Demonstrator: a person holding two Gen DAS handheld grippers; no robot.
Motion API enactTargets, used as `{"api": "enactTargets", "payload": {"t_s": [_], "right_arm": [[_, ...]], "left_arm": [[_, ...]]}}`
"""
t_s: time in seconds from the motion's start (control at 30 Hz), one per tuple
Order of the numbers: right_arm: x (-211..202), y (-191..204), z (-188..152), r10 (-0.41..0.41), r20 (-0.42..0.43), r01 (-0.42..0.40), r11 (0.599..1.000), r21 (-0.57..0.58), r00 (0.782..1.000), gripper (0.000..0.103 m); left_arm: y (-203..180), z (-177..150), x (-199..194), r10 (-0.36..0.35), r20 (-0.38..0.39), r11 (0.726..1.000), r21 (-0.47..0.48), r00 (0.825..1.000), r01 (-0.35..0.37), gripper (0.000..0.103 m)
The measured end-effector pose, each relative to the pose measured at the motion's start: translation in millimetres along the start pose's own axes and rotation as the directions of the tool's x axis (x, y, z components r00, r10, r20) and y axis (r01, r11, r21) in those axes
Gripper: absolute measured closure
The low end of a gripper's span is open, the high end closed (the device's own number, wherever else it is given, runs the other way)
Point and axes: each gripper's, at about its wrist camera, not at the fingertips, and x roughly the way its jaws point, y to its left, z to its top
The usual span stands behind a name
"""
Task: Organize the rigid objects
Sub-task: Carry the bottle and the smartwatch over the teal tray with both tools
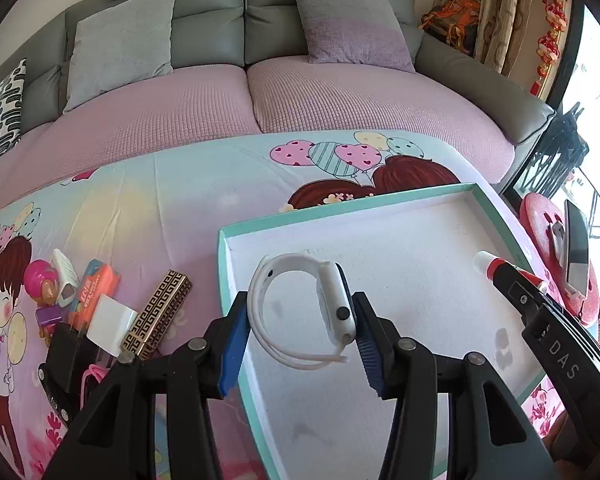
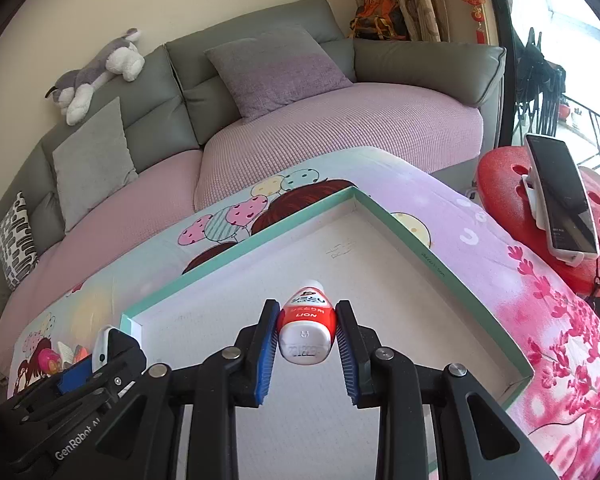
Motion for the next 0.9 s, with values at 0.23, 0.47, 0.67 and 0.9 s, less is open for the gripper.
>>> {"api": "enactTargets", "payload": {"t_s": [0.23,0.47,0.67,0.9], "right_arm": [[7,-17,0,-0.003,-0.026,0.004,0.999,0.036,1.0,0.072],[11,-30,0,-0.006,-0.05,0.009,0.998,0.067,0.999,0.072],[11,-41,0,-0.021,-0.063,0.027,0.996,0.086,0.998,0.072],[6,-41,2,-0.041,-0.051,0.045,0.996,0.078,0.998,0.072]], "left_arm": [[-18,-3,20,0.024,-0.041,0.999,0.024,0.999,-0.023,0.051],[-28,-6,29,0.05,-0.056,0.998,0.044,0.997,-0.047,0.051],[-28,-6,31,0.066,-0.069,0.998,0.029,0.995,-0.064,0.051],[-20,-3,22,0.079,-0.046,0.997,-0.01,0.996,-0.079,0.043]]}}
